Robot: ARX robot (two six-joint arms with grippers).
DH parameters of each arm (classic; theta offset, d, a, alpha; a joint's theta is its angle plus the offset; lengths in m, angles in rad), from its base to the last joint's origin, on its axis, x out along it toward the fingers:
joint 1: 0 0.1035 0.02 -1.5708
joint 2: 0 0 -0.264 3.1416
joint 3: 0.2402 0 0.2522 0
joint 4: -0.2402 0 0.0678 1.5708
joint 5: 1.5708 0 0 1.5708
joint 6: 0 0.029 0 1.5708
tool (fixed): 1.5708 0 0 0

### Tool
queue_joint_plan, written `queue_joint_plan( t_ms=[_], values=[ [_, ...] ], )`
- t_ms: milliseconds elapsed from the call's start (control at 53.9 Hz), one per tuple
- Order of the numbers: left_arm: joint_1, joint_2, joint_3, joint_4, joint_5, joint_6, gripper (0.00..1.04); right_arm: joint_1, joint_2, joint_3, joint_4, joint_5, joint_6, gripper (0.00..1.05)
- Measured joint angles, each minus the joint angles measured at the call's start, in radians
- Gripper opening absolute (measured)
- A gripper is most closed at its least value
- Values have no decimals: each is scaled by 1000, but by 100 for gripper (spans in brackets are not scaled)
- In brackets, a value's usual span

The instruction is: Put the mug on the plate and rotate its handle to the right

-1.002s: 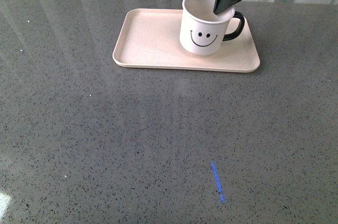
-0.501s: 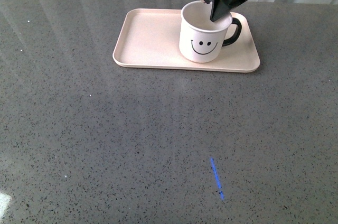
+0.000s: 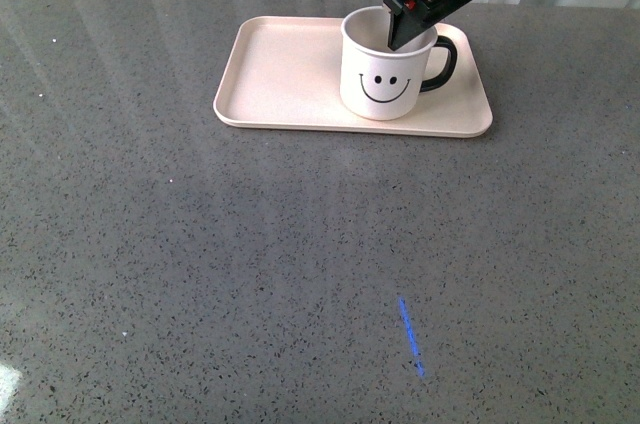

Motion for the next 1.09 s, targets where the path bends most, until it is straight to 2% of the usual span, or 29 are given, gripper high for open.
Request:
queue_joint_plan(
  t_ms=[334, 501, 705, 853, 909, 928, 946, 1020, 1076, 1095],
  values=[
    [0, 0, 0, 0, 0, 0, 96, -4, 19, 84, -25, -14, -23, 97],
    [0, 0, 0, 0, 0, 0, 96, -11, -47, -5, 55, -50, -25, 95],
    [0, 0, 0, 0, 0, 0, 96, -21, -218, -206, 193, -108, -7, 96],
    [0, 0, 0, 0, 0, 0, 96, -27, -301, -245, 227, -112, 19, 95],
    [0, 0, 0, 0, 0, 0, 96, -19, -404, -485, 590, 103, 164, 84],
    [0, 0, 0, 0, 0, 0, 96, -19, -455, -615, 756, 167, 240, 79],
    [0, 0, 0, 0, 0, 0, 96, -19, -489, -703, 866, 195, 301, 76],
    [0, 0, 0, 0, 0, 0, 96, -27, -627, -1069, 1355, 228, 446, 60],
    [0, 0, 0, 0, 0, 0, 96, -35, -719, -1290, 1675, 225, 504, 48],
    [0, 0, 0, 0, 0, 0, 96, -37, -746, -1343, 1730, 222, 513, 44]
  ],
)
